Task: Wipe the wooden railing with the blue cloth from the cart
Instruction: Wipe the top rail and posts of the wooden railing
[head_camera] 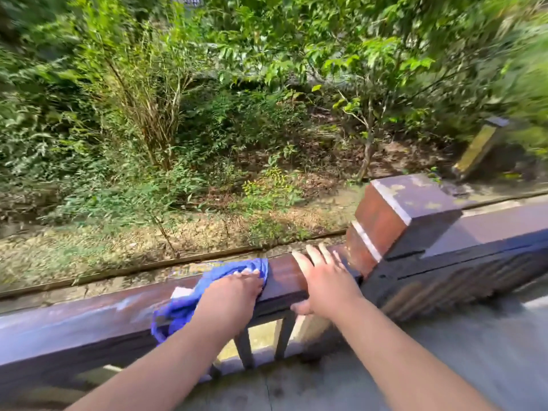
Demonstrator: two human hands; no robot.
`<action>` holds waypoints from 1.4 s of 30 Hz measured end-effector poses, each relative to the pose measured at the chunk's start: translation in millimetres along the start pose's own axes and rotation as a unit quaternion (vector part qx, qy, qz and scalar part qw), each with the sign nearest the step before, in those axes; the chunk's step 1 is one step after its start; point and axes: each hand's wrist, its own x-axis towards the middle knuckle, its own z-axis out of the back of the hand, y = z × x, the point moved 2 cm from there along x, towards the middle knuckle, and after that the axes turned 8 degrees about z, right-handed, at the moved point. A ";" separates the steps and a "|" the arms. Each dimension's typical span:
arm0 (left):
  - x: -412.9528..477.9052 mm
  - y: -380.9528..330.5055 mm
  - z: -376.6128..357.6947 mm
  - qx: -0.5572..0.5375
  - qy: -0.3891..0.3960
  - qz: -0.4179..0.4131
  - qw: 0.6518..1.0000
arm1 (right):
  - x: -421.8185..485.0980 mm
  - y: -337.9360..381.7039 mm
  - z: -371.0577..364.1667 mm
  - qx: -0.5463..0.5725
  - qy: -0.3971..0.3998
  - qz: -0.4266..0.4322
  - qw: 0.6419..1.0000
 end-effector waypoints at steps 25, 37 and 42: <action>-19.6 32.3 -11.9 -0.006 0.038 -0.087 0.995 | 16.8 66.2 -6.6 0.009 -0.032 0.070 0.997; -119.6 225.3 18.3 -0.030 0.009 0.054 0.998 | 57.8 246.4 -8.6 -0.017 -0.020 0.090 0.996; -138.1 277.7 19.2 -0.047 0.018 0.085 0.995 | 65.8 281.9 -8.9 -0.039 0.018 0.056 0.998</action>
